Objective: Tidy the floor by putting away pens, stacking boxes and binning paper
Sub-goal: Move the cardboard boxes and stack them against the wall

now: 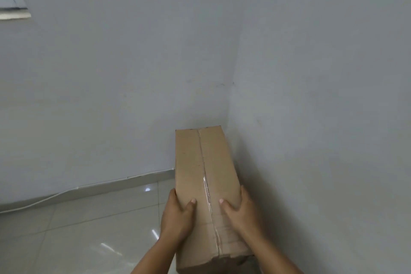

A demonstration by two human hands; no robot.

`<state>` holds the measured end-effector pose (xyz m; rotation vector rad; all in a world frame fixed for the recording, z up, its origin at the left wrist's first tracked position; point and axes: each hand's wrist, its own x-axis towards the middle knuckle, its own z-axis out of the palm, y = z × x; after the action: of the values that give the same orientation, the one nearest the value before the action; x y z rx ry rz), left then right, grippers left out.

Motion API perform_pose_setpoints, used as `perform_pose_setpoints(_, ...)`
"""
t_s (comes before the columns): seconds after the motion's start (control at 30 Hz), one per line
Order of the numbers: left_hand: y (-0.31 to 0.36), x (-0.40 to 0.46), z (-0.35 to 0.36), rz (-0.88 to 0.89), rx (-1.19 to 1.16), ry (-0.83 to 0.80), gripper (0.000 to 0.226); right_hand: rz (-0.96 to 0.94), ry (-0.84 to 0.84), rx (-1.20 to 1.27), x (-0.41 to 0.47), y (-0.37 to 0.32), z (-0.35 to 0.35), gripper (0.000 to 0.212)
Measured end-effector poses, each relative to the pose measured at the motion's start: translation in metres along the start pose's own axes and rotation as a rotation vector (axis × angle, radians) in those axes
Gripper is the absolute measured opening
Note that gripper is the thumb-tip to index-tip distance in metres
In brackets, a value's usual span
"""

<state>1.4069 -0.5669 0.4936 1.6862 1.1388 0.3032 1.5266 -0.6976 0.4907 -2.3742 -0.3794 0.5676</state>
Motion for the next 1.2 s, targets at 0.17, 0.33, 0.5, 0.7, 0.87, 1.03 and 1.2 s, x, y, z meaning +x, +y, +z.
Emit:
perform_pose_setpoints(0.17,-0.04,0.063,0.044,0.09,-0.035,0.007,0.043,-0.057,0.031,-0.038,0.071,0.033,0.029,0.091)
perform_pose_setpoints(0.33,-0.074,0.114,0.076,0.167,0.011,0.012,0.045,-0.139,0.089,-0.058,0.116,0.059,0.064,0.081)
perform_pose_setpoints(0.5,-0.11,0.138,0.103,0.185,-0.006,0.041,0.047,-0.169,0.084,-0.119,0.143,0.081,0.086,0.069)
perform_pose_setpoints(0.7,-0.125,0.145,0.123,0.186,0.007,0.052,0.049,-0.163,0.07,-0.135,0.16,0.099,0.1,0.078)
perform_pose_setpoints(0.87,-0.118,0.153,0.136,0.177,0.01,0.048,0.048,-0.131,0.042,-0.152,0.171,0.106,0.096,0.087)
perform_pose_setpoints(1.03,-0.118,0.155,0.142,0.015,-0.231,-0.007,0.051,-0.371,0.209,-0.388,0.141,0.106,0.092,0.07)
perform_pose_setpoints(1.2,-0.118,0.152,0.147,-0.084,-0.462,-0.15,0.04,-0.457,0.096,-0.464,0.091,0.128,0.121,0.091)
